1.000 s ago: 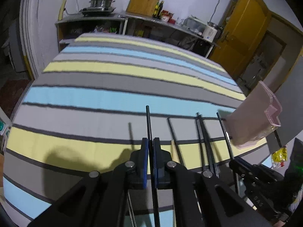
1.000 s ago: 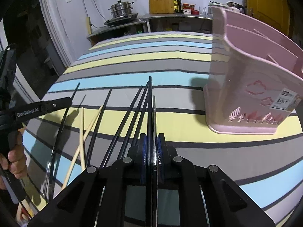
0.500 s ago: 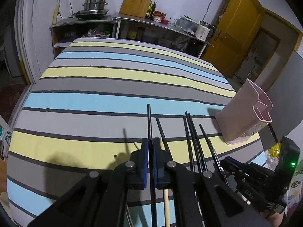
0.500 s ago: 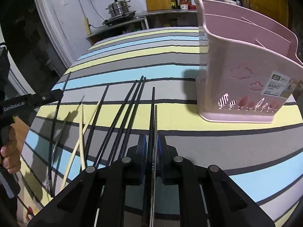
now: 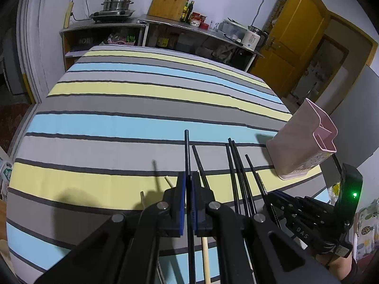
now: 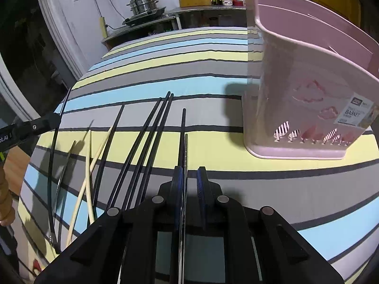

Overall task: Organize utensils
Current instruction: 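Lift the black chopsticks with both tools and carry them over the pink basket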

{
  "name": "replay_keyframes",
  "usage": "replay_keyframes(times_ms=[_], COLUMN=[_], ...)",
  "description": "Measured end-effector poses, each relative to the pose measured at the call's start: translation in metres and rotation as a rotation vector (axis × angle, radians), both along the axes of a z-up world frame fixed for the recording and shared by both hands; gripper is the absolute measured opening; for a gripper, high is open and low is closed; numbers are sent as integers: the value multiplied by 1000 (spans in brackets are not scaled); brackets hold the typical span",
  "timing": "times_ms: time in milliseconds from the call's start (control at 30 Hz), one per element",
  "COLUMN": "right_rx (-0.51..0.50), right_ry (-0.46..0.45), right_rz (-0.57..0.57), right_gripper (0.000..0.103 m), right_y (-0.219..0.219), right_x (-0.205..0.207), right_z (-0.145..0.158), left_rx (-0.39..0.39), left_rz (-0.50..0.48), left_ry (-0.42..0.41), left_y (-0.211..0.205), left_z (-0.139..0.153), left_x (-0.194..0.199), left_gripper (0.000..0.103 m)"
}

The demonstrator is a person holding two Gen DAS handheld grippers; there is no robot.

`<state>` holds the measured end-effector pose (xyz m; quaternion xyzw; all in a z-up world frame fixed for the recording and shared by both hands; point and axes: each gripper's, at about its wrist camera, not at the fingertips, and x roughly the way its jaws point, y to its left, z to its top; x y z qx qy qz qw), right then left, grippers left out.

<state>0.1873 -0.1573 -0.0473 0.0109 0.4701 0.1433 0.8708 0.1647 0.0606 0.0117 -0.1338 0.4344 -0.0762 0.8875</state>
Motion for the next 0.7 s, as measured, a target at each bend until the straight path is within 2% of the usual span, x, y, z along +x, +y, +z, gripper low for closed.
replay_keyframes(times_ms=[133, 267, 433, 567, 700], right_rx=[26, -58, -72, -38, 2], right_ry=[27, 1, 6, 1, -50], right_rz=[-4, 22, 25, 33, 34], right_gripper=[13, 13, 10, 6, 5], right_y=[-6, 5, 9, 8, 4], right_x=[-2, -9, 1, 0, -12], right_z=[-2, -5, -6, 0, 22], left_rx=[-11, -20, -15, -5, -6], left_rz=[2, 3, -7, -25, -45], left_ry=[1, 4, 9, -13, -53], left_y=[4, 4, 0, -4, -5], left_z=[-1, -3, -1, 12, 34], left_x=[-2, -2, -2, -6, -14], left_gripper=[5, 5, 5, 5, 5])
